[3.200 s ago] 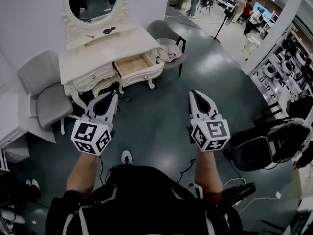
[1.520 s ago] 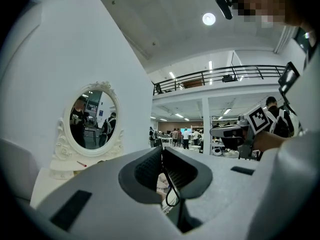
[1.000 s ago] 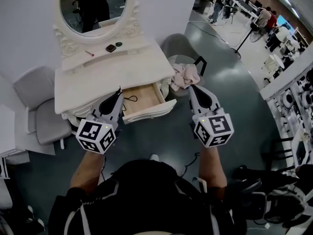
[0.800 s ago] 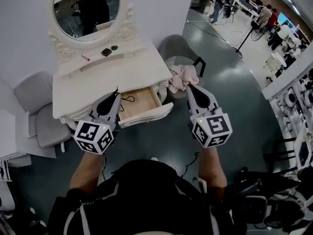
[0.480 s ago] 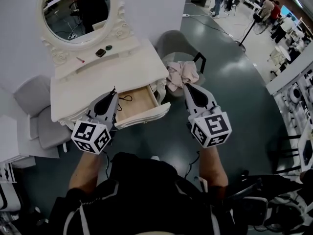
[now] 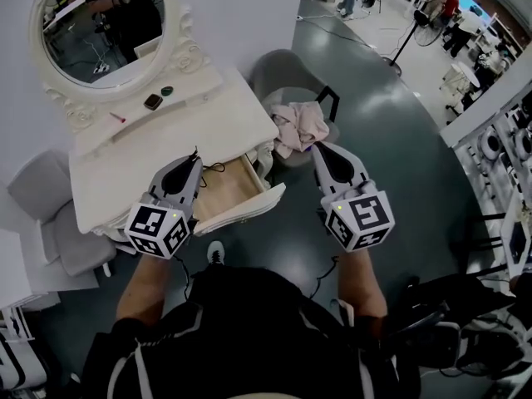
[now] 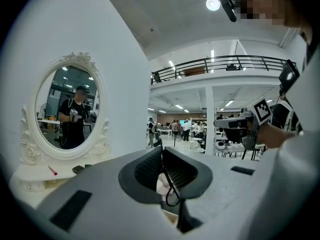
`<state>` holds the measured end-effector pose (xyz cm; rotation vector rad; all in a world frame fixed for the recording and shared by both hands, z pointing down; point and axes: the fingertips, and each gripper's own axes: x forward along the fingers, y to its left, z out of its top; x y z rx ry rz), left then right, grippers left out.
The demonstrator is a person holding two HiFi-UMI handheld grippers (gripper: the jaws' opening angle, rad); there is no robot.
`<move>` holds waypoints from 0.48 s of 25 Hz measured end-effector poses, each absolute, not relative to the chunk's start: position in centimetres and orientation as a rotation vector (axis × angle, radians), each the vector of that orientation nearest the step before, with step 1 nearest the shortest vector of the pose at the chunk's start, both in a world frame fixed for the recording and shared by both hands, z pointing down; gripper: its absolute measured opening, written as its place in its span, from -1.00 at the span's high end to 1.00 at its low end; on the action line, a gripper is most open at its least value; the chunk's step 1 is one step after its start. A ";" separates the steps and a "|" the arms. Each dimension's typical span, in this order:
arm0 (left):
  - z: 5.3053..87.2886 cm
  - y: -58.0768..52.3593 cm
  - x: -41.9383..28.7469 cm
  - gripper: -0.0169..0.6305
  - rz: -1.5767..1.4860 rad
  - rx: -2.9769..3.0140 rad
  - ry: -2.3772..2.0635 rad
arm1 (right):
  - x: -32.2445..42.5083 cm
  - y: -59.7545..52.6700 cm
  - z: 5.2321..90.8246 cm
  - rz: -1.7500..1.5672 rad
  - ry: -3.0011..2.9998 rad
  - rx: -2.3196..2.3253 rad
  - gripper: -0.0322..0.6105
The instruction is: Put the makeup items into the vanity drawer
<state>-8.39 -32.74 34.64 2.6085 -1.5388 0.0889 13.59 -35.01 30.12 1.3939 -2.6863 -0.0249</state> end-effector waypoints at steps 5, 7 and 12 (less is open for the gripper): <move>36.3 -36.4 -9.7 0.88 0.118 2.632 -1.461 | 12.7 -36.8 30.7 0.018 -2.648 1.459 0.89; 37.2 -37.8 -9.6 0.88 0.135 2.639 -1.414 | 12.8 -37.3 31.3 0.041 -2.616 1.492 0.89; 39.6 -40.2 -9.2 0.88 0.223 2.687 -1.345 | 12.4 -38.2 32.4 0.056 -2.571 1.534 0.89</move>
